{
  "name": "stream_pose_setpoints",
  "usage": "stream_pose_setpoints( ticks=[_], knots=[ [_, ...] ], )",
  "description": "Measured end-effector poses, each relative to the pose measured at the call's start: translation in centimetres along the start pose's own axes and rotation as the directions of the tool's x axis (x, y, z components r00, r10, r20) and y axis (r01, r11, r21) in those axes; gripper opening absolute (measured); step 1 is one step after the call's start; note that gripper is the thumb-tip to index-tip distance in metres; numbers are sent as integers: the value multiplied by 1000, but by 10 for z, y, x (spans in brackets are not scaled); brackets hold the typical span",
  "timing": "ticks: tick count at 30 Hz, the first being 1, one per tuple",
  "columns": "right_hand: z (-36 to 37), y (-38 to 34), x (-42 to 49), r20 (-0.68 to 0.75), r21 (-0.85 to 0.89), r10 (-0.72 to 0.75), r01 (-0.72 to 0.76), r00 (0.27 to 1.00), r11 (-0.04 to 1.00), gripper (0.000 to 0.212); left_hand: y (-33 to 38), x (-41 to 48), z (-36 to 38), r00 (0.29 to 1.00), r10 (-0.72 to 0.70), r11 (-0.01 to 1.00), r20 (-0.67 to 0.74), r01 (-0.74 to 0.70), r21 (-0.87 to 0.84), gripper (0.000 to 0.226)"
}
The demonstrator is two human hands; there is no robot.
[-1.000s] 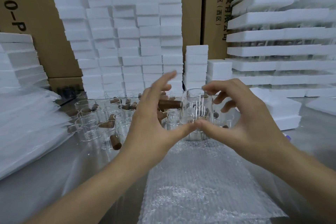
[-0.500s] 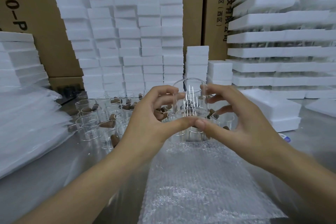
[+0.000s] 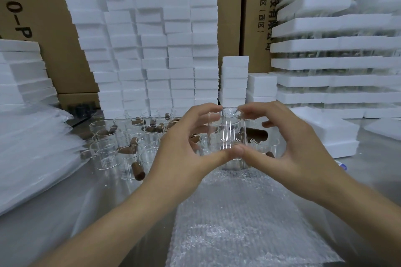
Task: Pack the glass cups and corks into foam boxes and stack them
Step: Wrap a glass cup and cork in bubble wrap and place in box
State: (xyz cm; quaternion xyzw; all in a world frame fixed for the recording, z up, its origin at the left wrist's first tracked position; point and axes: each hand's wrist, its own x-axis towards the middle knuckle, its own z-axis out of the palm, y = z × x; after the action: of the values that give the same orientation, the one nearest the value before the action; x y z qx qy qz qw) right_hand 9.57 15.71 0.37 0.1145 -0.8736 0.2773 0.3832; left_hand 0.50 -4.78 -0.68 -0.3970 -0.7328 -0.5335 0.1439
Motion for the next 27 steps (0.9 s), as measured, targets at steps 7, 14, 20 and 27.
stream_pose_setpoints(
  ticks=[7,14,20,27],
  knots=[
    [-7,17,4,185,-193,51,-15,981,981,35,-10,1,0,998,-40,999,45,41,-26,69],
    [-6,26,9,50,-114,145,-139,988,984,17,-7,-13,15,1000,3,993,-28,0,118,69],
    [-3,36,13,-129,189,380,-353,916,916,18,-5,-32,28,890,-120,918,440,-69,391,48],
    [-3,36,14,-151,403,553,-459,820,792,24,1,-19,12,893,-75,812,444,-204,547,7]
  ],
)
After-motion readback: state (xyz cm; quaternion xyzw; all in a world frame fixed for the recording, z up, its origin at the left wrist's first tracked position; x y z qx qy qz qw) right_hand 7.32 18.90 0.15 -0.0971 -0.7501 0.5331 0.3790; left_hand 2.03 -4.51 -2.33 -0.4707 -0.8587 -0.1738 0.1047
